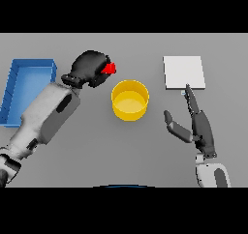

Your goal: Pick up the red beaker and tilt it to pour out 1 green nut into yellow bowl. Pick up the yellow bowl and place it on the metallic measuring scale.

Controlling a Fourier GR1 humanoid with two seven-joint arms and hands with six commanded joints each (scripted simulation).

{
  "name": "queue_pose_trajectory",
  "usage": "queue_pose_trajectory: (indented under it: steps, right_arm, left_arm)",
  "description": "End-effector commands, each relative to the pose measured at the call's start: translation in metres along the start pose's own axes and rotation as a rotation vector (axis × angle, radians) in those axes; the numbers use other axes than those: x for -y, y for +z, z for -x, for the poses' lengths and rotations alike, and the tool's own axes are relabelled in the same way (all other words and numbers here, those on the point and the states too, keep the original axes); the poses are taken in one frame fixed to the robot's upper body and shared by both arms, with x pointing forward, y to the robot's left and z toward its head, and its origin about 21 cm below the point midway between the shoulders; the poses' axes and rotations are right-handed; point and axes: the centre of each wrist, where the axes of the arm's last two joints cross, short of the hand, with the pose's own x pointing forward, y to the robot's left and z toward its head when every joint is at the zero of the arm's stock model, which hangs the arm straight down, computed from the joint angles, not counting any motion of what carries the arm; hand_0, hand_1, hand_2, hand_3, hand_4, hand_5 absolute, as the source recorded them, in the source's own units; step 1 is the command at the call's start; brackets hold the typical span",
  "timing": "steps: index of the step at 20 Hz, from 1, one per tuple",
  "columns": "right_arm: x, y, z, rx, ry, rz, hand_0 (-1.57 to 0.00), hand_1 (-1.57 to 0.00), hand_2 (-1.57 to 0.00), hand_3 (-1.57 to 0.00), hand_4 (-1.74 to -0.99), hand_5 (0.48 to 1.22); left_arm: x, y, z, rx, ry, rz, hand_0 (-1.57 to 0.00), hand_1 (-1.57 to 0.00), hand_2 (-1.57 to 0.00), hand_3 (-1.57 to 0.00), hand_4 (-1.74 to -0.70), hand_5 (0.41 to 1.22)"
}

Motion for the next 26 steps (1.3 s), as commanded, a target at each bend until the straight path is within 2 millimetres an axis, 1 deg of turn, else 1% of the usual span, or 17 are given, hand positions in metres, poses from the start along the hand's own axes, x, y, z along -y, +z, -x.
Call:
queue_pose_trajectory:
  steps: [1, 2, 4, 5, 7, 9, 10, 11, 12, 14, 15, 17, 20, 22, 23, 24, 26]
  right_arm:
    - [0.001, -0.001, 0.000, 0.000, 0.003, 0.001, 0.00, 0.00, 0.00, 0.00, -1.187, 0.676]
    - [-0.001, 0.002, -0.001, 0.005, 0.000, -0.001, 0.00, 0.00, 0.00, 0.00, -1.191, 0.675]
    - [0.000, 0.004, 0.000, -0.008, -0.010, 0.003, 0.00, 0.00, 0.00, 0.00, -1.191, 0.675]
    - [0.001, 0.005, 0.000, -0.013, -0.018, 0.006, 0.00, 0.00, 0.00, 0.00, -1.195, 0.671]
    - [0.004, 0.004, 0.002, -0.028, -0.042, 0.014, 0.00, 0.00, 0.00, 0.00, -1.197, 0.659]
    - [-0.004, 0.006, 0.004, -0.031, -0.061, 0.006, 0.00, 0.00, 0.00, 0.00, -1.206, 0.639]
    - [-0.001, 0.007, 0.006, -0.035, -0.070, 0.007, 0.00, 0.00, 0.00, 0.00, -1.212, 0.631]
    - [0.000, 0.008, 0.006, -0.027, -0.057, 0.010, 0.00, 0.00, 0.00, 0.00, -1.220, 0.624]
    - [0.000, 0.008, 0.008, -0.033, -0.046, 0.017, 0.00, 0.00, 0.00, 0.00, -1.221, 0.617]
    - [0.001, 0.009, 0.006, -0.010, -0.035, 0.034, 0.00, 0.00, 0.00, 0.00, -1.214, 0.600]
    - [-0.002, 0.005, 0.005, -0.012, -0.028, 0.034, 0.00, 0.00, 0.00, 0.00, -1.213, 0.591]
    - [-0.006, 0.003, 0.004, -0.010, -0.027, 0.041, 0.00, 0.00, 0.00, 0.00, -1.193, 0.578]
    - [-0.004, 0.003, 0.006, -0.011, -0.014, 0.047, 0.00, 0.00, 0.00, 0.00, -1.160, 0.569]
    - [0.000, 0.002, 0.005, -0.004, -0.023, 0.047, 0.00, 0.00, 0.00, 0.00, -1.148, 0.566]
    - [-0.002, 0.004, 0.003, 0.016, -0.034, 0.043, 0.00, 0.00, 0.00, 0.00, -1.147, 0.566]
    - [-0.004, 0.006, 0.004, 0.012, -0.034, 0.041, 0.00, 0.00, 0.00, 0.00, -1.135, 0.567]
    - [-0.004, 0.006, 0.005, -0.008, -0.027, 0.049, 0.00, 0.00, 0.00, 0.00, -1.129, 0.566]
  left_arm:
    - [0.001, -0.003, -0.004, -0.006, -0.058, 0.037, -1.57, -1.57, -1.57, -1.57, -1.74, 1.197]
    - [-0.001, -0.007, -0.006, -0.014, -0.127, 0.070, -1.57, -1.57, -1.57, -1.57, -1.69, 1.202]
    - [-0.005, -0.013, -0.016, 0.013, -0.249, 0.122, -1.57, -1.57, -1.57, -1.44, -1.70, 1.209]
    - [-0.007, -0.016, -0.017, 0.027, -0.311, 0.146, -1.57, -1.57, -1.57, -1.38, -1.71, 1.211]
    - [-0.018, -0.022, -0.024, 0.038, -0.433, 0.185, -1.57, -1.57, -1.57, -1.35, -1.72, 1.215]
    - [-0.016, -0.026, -0.031, 0.077, -0.513, 0.222, -1.57, -1.57, -1.57, -1.29, -1.72, 1.217]
    - [-0.012, -0.027, -0.035, 0.100, -0.552, 0.253, -1.57, -1.57, -1.57, -1.35, -1.72, 1.218]
    - [-0.018, -0.028, -0.037, 0.123, -0.594, 0.262, -1.57, -1.57, -1.57, -1.39, -1.72, 1.218]
    - [-0.016, -0.030, -0.039, 0.146, -0.627, 0.269, -1.57, -1.57, -1.57, -1.43, -1.73, 1.219]
    - [-0.015, -0.033, -0.050, 0.169, -0.712, 0.286, -1.57, -1.57, -1.57, -1.48, -1.73, 1.220]
    - [-0.016, -0.036, -0.051, 0.170, -0.766, 0.290, -1.57, -1.57, -1.57, -1.50, -1.73, 1.220]
    - [-0.018, -0.039, -0.055, 0.203, -0.846, 0.305, -1.57, -1.57, -1.57, -1.52, -1.73, 1.220]
    - [-0.019, -0.043, -0.061, 0.236, -0.989, 0.312, -1.57, -1.57, -1.57, -1.55, -1.74, 1.221]
    - [-0.018, -0.045, -0.065, 0.241, -1.058, 0.333, -1.57, -1.57, -1.57, -1.56, -1.74, 1.221]
    - [-0.015, -0.043, -0.065, 0.264, -1.088, 0.340, -1.57, -1.57, -1.57, -1.56, -1.74, 1.221]
    - [-0.016, -0.044, -0.068, 0.274, -1.123, 0.343, -1.57, -1.57, -1.57, -1.56, -1.74, 1.221]
    - [-0.011, -0.044, -0.068, 0.283, -1.204, 0.344, -1.57, -1.57, -1.57, -1.56, -1.74, 1.221]
